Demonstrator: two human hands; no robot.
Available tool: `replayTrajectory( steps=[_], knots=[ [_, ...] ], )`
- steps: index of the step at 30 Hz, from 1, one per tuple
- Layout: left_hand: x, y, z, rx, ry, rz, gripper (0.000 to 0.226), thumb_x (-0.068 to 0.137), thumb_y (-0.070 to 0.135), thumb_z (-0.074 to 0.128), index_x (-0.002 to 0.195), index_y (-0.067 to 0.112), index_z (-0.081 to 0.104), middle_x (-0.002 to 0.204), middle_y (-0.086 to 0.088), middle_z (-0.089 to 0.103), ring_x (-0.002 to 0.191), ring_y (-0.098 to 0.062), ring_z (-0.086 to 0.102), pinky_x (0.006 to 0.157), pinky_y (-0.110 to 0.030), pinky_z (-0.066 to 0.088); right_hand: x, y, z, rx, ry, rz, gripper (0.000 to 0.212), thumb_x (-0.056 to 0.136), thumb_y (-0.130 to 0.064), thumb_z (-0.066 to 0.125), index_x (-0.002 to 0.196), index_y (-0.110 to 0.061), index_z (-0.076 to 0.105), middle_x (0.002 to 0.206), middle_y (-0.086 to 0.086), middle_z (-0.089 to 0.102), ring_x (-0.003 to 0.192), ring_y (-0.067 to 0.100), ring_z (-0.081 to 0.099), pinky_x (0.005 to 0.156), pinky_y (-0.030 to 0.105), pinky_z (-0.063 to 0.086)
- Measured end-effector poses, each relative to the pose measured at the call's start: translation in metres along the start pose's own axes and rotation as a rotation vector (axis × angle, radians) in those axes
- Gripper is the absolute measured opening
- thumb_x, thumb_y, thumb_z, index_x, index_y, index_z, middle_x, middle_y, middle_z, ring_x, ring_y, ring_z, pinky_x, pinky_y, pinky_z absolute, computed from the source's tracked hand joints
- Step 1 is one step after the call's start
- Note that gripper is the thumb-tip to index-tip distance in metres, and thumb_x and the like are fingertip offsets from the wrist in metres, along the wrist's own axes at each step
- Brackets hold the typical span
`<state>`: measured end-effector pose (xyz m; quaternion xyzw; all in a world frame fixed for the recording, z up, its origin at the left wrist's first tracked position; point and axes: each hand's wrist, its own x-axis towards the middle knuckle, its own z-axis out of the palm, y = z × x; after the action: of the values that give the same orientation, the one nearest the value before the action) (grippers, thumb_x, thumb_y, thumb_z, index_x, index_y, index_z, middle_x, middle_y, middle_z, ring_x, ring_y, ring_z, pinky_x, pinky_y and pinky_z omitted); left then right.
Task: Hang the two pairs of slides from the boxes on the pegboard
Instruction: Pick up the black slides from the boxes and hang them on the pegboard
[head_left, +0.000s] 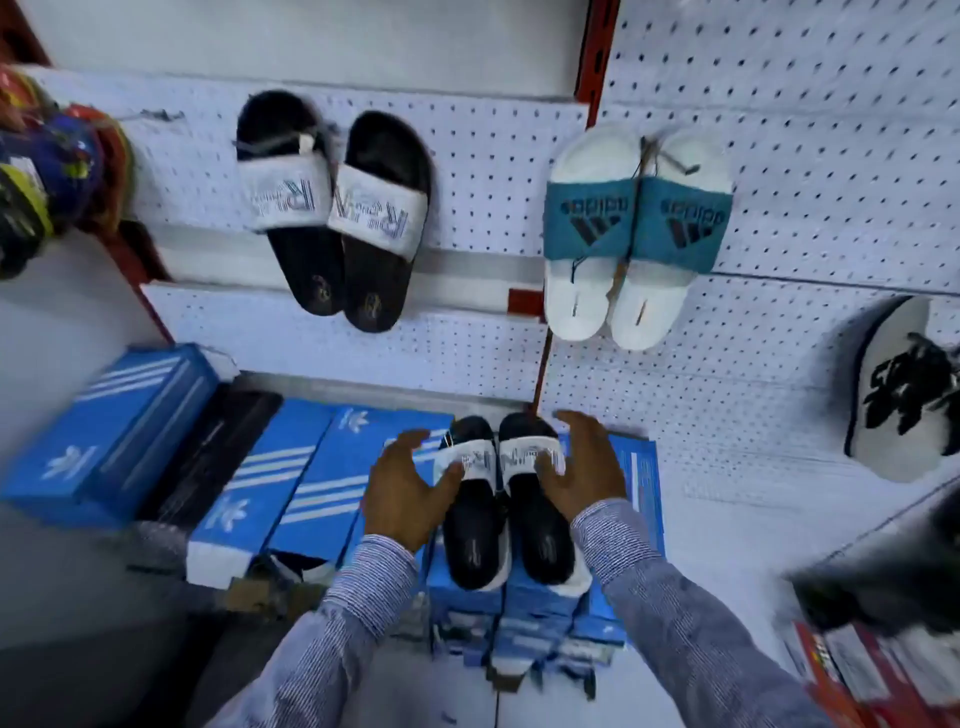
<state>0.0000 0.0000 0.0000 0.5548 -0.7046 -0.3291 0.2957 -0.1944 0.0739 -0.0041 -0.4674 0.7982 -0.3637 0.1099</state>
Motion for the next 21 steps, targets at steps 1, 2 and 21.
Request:
replayTrajectory(
  steps=[1,2,21],
  knots=[
    [0.003,-0.012,0.012,-0.064,-0.074,-0.116,0.075,0.055,0.064,0.059,0.114,0.017,0.06,0.118,-0.01,0.067,0.109,-0.032,0.063,0.095,-0.041,0.051,0.0,0.012,0.011,0.063,-0.015,0.132,0.059,0.076,-0.028,0.062,0.132,-0.012,0.049,0.131,0.015,0.054,0.124,0.034,0.051,0.103,0.042,0.044],
    [0.005,-0.017,0.023,-0.077,-0.167,-0.24,0.073,0.051,0.062,0.06,0.106,0.014,0.062,0.116,-0.014,0.067,0.109,-0.033,0.063,0.096,-0.04,0.05,0.001,0.018,0.018,0.097,-0.043,0.248,0.059,0.076,-0.025,0.066,0.131,-0.009,0.05,0.13,0.017,0.056,0.123,0.035,0.052,0.101,0.039,0.043],
    [0.05,-0.113,0.115,-0.43,-0.383,-0.728,0.022,0.085,0.01,0.066,0.107,0.012,0.062,0.102,-0.013,0.064,0.09,-0.03,0.058,0.073,-0.041,0.054,0.023,0.11,0.08,0.124,-0.346,0.691,0.043,0.074,-0.029,0.075,0.112,-0.009,0.068,0.114,0.015,0.071,0.104,0.032,0.067,0.094,0.038,0.052]
  ],
)
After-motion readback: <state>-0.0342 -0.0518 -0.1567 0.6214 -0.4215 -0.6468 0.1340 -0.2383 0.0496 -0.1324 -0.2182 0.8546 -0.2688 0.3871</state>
